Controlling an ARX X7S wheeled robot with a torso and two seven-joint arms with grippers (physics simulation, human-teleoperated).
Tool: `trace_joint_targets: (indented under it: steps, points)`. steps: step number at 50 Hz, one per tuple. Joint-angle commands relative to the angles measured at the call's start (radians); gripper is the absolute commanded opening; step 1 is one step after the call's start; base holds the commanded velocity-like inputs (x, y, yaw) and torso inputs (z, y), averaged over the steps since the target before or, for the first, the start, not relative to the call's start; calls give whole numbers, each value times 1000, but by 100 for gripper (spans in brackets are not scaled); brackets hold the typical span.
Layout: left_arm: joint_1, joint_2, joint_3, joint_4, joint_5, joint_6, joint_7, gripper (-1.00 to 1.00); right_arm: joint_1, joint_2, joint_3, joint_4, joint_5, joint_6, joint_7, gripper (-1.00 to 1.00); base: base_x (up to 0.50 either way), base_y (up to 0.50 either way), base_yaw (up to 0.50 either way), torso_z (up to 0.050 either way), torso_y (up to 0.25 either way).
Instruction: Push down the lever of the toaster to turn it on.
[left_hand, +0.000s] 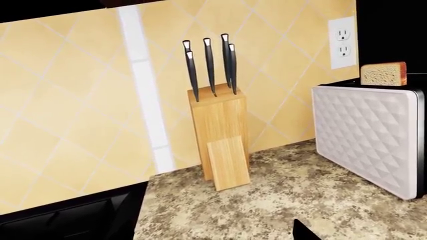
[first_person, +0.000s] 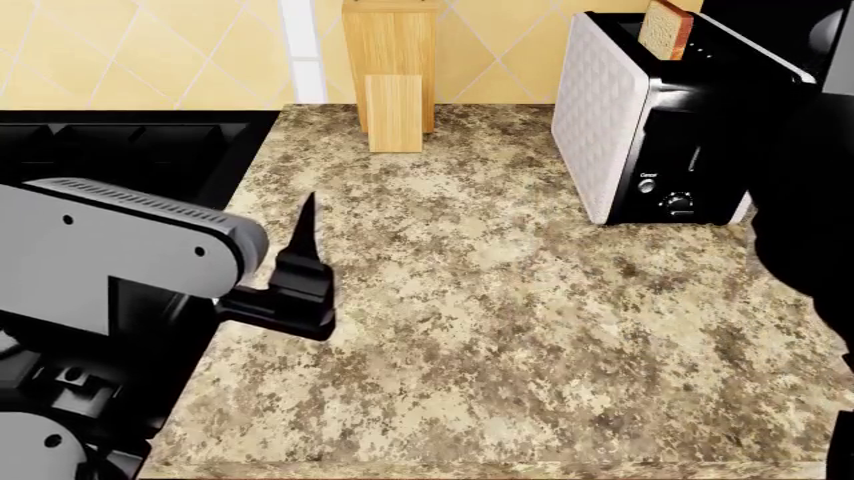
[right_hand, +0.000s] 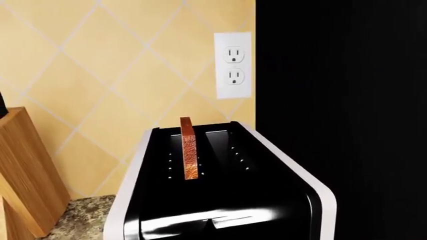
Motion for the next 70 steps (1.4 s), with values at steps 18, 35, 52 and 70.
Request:
trace_joint_targets:
  steps: [18,35,52,70]
  points:
    - [1,-3,18,-3,19,13,6,100,54,-5,-55,102,-61,-45,-33,-100,0,0,0,0,0]
    - [-3,-1,32,-7,32,18,9,100,100,-19,-99,178,-105,-76,-56,-100,0,0,0,0,0]
    - [5,-34,19,7,-2,40,3,100,98,-23,-119,220,-114,-88,-80,-100,0,0,0,0,0]
    - [1,-42,26,5,-4,49,2,100,100,-23,-123,253,-122,-97,-82,-100,1,0,0,0,0]
